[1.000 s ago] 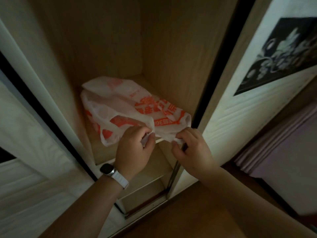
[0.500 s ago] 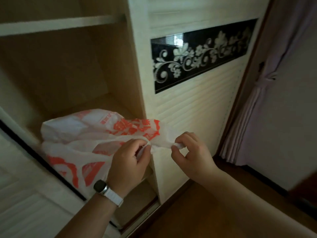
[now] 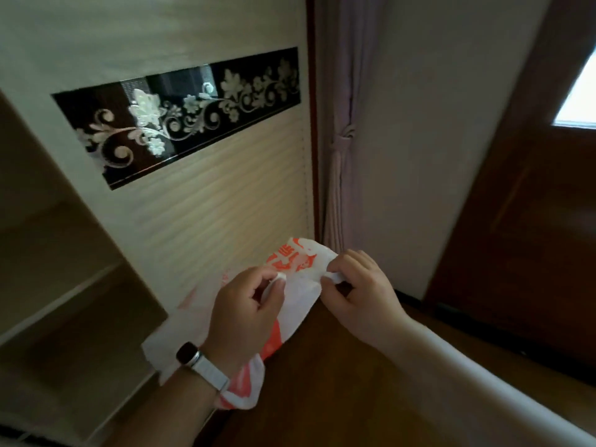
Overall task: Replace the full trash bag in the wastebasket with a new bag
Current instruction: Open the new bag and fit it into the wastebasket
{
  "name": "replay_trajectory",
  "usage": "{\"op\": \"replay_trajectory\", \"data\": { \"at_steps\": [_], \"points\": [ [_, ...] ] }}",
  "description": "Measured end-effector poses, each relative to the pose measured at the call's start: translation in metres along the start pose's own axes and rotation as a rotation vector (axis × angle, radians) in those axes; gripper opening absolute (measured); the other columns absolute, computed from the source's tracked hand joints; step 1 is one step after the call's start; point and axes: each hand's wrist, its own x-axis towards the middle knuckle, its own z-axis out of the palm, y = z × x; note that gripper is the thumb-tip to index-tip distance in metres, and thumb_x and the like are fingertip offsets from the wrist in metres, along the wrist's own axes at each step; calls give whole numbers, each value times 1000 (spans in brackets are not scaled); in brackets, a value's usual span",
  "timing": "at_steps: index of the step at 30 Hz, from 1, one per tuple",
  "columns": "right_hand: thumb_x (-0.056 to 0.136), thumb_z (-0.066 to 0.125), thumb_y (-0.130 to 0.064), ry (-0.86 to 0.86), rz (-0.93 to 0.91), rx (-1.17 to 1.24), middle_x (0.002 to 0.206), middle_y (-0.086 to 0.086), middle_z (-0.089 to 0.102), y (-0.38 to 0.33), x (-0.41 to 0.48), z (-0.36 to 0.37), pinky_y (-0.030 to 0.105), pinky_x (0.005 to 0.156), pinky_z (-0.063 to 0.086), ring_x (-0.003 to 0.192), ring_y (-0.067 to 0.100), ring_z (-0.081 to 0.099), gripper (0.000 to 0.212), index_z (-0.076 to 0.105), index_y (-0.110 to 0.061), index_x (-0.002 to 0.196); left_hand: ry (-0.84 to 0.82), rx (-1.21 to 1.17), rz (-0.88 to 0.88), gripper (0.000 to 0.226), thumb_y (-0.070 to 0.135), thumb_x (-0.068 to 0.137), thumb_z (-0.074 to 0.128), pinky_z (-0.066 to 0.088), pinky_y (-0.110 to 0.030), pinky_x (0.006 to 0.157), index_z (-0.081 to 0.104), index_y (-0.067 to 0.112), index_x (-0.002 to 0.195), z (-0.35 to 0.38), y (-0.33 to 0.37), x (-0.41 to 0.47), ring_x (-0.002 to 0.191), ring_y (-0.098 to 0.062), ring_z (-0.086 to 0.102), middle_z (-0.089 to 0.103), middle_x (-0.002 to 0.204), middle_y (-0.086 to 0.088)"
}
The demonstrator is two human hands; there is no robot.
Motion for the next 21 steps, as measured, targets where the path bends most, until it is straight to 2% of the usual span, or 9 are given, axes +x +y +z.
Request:
{"op": "replay_trajectory", "data": {
  "at_steps": [2, 4, 6, 11, 15, 18, 21],
  "points": [
    [83, 57, -23, 40, 53, -41, 80, -11, 53, 16, -9, -29, 20, 73, 40, 78, 10, 49, 7, 56, -16, 79, -47, -28, 28, 20, 41, 91, 52, 46, -15, 57, 64, 25, 86, 26, 19, 9, 71, -6, 62, 63, 72, 15],
    [83, 57, -23, 79, 103, -94, 81, -13, 54, 31, -18, -56, 16, 77, 38, 82, 7, 50, 6, 57, -18, 81, -101, -50, 79, 21, 45, 91, 49, 47, -17, 54, 61, 28, 85, 52, 38, 19, 71, -8, 62, 62, 68, 15],
    [84, 58, -24, 116, 157, -164, 84, -16, 54, 45, -28, -83, 17, 78, 40, 84, 6, 51, 5, 58, -19, 83, -144, -92, 112, 20, 45, 90, 49, 46, -15, 54, 59, 29, 84, 79, 56, 30, 73, -6, 61, 60, 67, 17],
    [85, 60, -22, 247, 237, -321, 85, -20, 52, 76, -55, -148, 12, 80, 39, 82, -1, 50, 3, 59, -19, 86, -266, -176, 152, 9, 31, 93, 57, 40, -7, 52, 58, 28, 85, 155, 85, 58, 70, 3, 58, 55, 64, 20],
    [85, 60, -24, 330, 321, -452, 90, -19, 52, 107, -72, -186, 15, 80, 40, 85, -3, 48, 8, 60, -16, 88, -366, -297, 167, 7, 29, 94, 56, 41, -7, 58, 59, 26, 89, 218, 102, 78, 77, 2, 59, 59, 74, 19],
    [84, 58, -26, 383, 390, -555, 88, -18, 52, 130, -76, -204, 9, 81, 36, 85, -3, 47, 14, 62, -13, 86, -440, -348, 220, 5, 30, 94, 54, 41, -6, 59, 57, 30, 91, 265, 114, 99, 84, 6, 58, 58, 79, 22],
    [84, 57, -22, 411, 467, -602, 80, -11, 57, 153, -74, -217, 19, 81, 44, 79, 5, 51, 11, 60, -11, 80, -483, -434, 274, 7, 25, 94, 56, 40, -3, 60, 57, 29, 88, 306, 126, 126, 83, 8, 57, 55, 76, 25]
  ]
}}
